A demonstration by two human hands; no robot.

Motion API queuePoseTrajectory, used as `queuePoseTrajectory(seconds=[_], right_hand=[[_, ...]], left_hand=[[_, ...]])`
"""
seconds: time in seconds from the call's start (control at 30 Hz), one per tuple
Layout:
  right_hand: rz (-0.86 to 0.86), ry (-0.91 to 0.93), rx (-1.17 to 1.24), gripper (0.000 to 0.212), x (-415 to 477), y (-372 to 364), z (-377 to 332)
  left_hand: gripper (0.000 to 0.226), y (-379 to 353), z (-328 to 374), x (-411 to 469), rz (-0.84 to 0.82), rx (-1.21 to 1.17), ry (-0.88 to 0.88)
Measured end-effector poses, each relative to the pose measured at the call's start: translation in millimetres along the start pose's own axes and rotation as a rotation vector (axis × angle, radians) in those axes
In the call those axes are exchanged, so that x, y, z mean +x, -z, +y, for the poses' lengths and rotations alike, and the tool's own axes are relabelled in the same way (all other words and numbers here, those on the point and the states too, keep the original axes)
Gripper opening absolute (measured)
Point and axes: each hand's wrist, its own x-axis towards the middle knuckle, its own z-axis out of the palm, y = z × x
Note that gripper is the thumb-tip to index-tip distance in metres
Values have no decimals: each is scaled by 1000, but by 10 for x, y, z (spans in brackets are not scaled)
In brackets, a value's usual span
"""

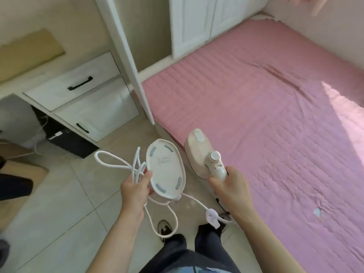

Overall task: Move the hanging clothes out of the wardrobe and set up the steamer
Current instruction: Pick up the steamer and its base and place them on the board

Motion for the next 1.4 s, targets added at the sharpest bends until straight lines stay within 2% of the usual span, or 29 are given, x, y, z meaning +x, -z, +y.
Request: queuePoseTrajectory(seconds=[0.23, 0.47, 0.8, 1.4], right_hand=[[-113, 112, -54, 15, -302, -796, -813], [-197, 222, -118, 19, -323, -1322, -1471], [-253, 333, -153, 24, 105, -1815, -2339], [-346, 455, -172, 19, 1447, -2528, -4477]], left_hand=[[10, 1132, 154, 261, 155, -121, 43], [13, 1755, 287, 532, 281, -288, 79], [21, 2039, 765, 1197, 385, -387, 80], [18, 2258, 2362, 3046, 491, -456, 33]])
